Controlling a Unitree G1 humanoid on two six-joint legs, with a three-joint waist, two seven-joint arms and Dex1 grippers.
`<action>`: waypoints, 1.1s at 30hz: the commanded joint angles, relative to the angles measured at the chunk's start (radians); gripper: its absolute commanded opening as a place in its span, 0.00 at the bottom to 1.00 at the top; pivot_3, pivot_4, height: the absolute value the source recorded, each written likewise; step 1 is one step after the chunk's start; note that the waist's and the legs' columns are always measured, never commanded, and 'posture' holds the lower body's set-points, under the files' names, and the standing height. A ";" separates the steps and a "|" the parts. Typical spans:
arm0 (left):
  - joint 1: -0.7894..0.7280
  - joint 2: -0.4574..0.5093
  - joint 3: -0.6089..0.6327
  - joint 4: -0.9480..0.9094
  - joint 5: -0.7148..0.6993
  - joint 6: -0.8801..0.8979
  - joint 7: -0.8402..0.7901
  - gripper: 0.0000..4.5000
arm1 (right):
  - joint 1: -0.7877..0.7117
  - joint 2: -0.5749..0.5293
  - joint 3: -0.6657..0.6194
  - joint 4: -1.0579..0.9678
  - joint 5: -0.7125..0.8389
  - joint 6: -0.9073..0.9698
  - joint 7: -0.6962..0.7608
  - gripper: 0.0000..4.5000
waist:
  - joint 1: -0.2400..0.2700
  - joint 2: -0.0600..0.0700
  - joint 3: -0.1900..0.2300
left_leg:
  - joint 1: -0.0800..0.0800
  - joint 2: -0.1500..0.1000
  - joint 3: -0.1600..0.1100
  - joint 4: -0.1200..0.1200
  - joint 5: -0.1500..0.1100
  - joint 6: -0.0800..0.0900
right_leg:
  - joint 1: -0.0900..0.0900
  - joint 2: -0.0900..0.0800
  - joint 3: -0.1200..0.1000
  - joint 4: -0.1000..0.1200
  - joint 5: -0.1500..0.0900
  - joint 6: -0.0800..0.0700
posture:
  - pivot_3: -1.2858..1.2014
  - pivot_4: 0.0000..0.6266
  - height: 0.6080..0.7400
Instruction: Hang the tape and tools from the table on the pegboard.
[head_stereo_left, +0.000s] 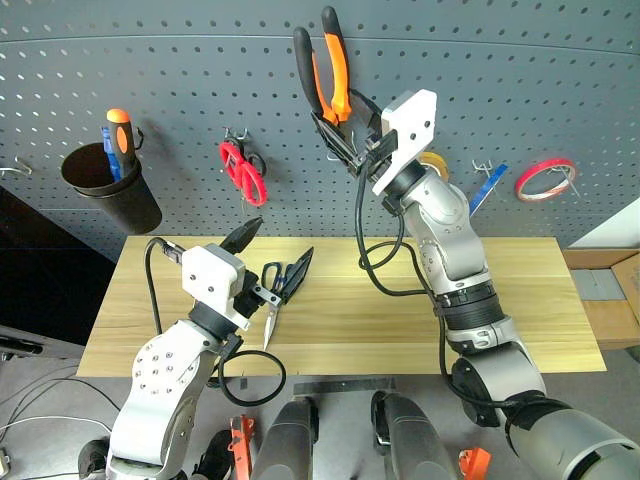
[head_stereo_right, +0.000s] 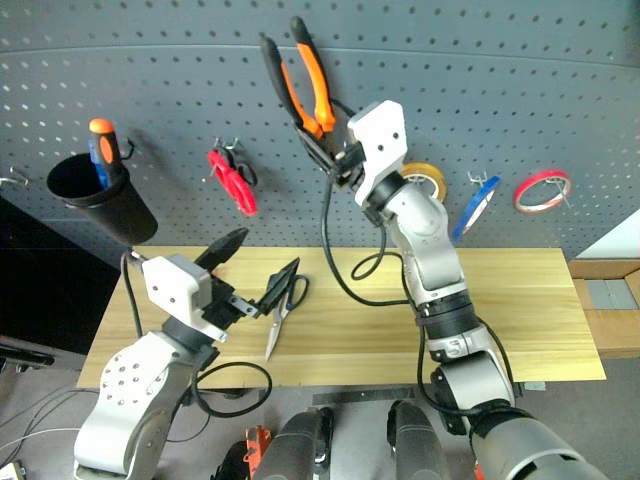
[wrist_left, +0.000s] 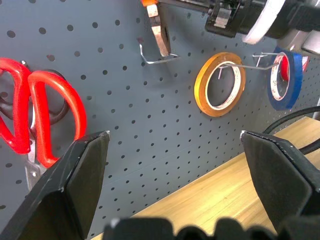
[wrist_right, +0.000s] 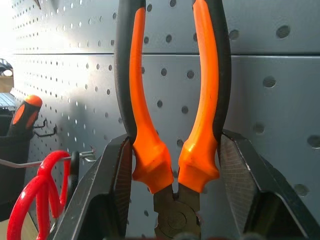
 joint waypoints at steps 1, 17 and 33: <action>0.009 0.004 0.015 -0.025 0.003 -0.018 0.002 1.00 | -0.026 0.014 -0.007 -0.019 0.002 -0.059 -0.011 0.45 | 0.000 0.000 0.000 | 0.000 0.000 0.000 0.000 0.000 0.000 | 0.000 0.000 0.000 0.000 0.000 0.000 | 0.56 0.39 1.00; 0.013 0.005 0.018 -0.024 0.007 -0.011 0.008 1.00 | 0.035 0.029 0.018 0.048 -0.032 -0.013 -0.038 0.45 | 0.000 0.000 -0.012 | 0.001 0.000 0.000 0.000 0.000 0.000 | 0.000 0.000 0.000 0.000 0.000 0.000 | 0.56 0.41 1.00; 0.006 0.002 0.023 -0.014 0.020 -0.006 0.011 1.00 | 0.067 0.024 0.022 0.062 -0.074 0.039 -0.074 0.99 | 0.000 -0.001 -0.020 | 0.009 0.000 0.001 -0.002 0.000 0.000 | 0.006 0.001 0.001 0.001 0.000 -0.001 | 0.56 0.41 1.00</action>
